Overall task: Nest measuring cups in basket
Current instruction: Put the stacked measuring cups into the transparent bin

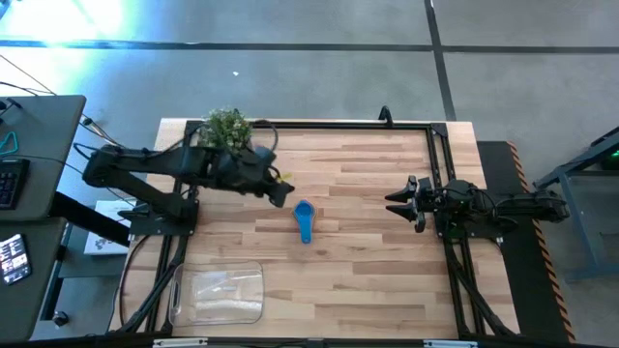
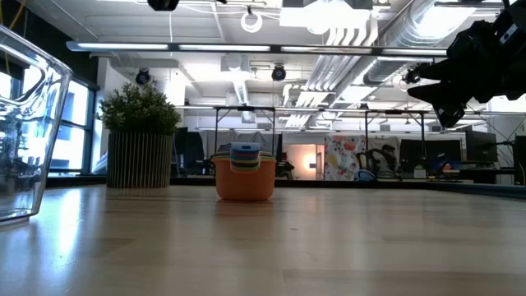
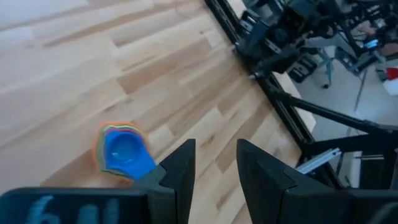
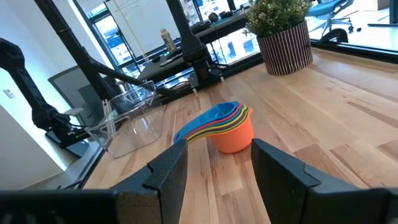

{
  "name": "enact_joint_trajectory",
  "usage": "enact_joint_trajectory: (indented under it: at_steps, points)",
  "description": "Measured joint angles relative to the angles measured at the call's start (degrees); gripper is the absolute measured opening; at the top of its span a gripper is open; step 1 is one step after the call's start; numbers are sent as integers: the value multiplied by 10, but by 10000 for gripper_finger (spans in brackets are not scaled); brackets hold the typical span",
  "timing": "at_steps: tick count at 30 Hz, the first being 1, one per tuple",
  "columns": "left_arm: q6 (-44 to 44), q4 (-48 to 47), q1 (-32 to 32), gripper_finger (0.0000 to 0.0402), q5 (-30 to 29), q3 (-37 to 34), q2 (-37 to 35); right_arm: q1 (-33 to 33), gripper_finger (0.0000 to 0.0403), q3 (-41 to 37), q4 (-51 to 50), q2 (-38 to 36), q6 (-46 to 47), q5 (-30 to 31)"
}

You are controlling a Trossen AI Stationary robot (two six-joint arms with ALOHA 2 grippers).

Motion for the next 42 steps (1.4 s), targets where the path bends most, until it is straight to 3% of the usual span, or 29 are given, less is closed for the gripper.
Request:
enact_joint_trajectory:
  at_steps: [7, 15, 21, 35, 42]
  points:
    - [-14, 46, -27, 106, -1, 0, 49, 0, 169, 0, 0, 0, 0, 0]
    - [-99, 52, -30, 106, 9, 0, 100, 0, 169, 0, -1, 0, 0, 0]
    - [-192, 46, -25, 106, 17, 0, 127, 0, 169, 0, -1, 0, 0, 0]
    - [-260, 6, -24, 107, 45, 0, 185, 0, 169, 0, -1, 0, 0, 0]
    - [-299, -7, -34, 139, 52, -1, 213, 0, 169, 0, -1, 0, 0, 0]
